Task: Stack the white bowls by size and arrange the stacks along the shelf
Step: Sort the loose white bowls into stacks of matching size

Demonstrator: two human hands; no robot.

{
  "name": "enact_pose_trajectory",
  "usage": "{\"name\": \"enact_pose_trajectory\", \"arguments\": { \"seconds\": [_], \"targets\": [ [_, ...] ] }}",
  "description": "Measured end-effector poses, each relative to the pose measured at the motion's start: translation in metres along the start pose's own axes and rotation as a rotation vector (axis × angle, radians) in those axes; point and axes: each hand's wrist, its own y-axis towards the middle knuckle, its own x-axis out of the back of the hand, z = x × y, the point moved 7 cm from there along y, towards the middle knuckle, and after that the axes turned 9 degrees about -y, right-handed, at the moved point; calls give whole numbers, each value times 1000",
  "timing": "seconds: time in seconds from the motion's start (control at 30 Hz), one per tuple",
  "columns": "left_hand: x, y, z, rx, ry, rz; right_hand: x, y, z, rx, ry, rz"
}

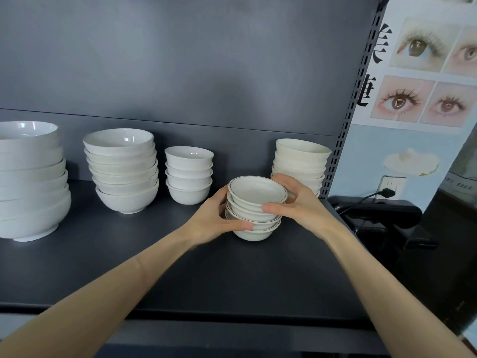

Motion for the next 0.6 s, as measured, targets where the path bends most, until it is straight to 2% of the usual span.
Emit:
{"name": "enact_pose_trajectory", "arguments": {
  "seconds": [0.1, 0.2, 0.33, 0.47, 0.6],
  "targets": [
    [0, -1, -1, 15, 17, 14, 2, -1, 4, -17, -26, 18],
    [1, -2, -4, 50, 129, 74, 3, -2, 13, -37, -174, 72],
    [12, -7, -17, 120, 397, 87, 7, -7, 37, -31, -409, 140],
    [29, -22, -48, 169, 788, 53, 9, -13, 81, 54, -645, 110],
    [51, -46, -91, 131, 1008, 12, -9, -15, 129, 155, -817, 113]
  ]
}}
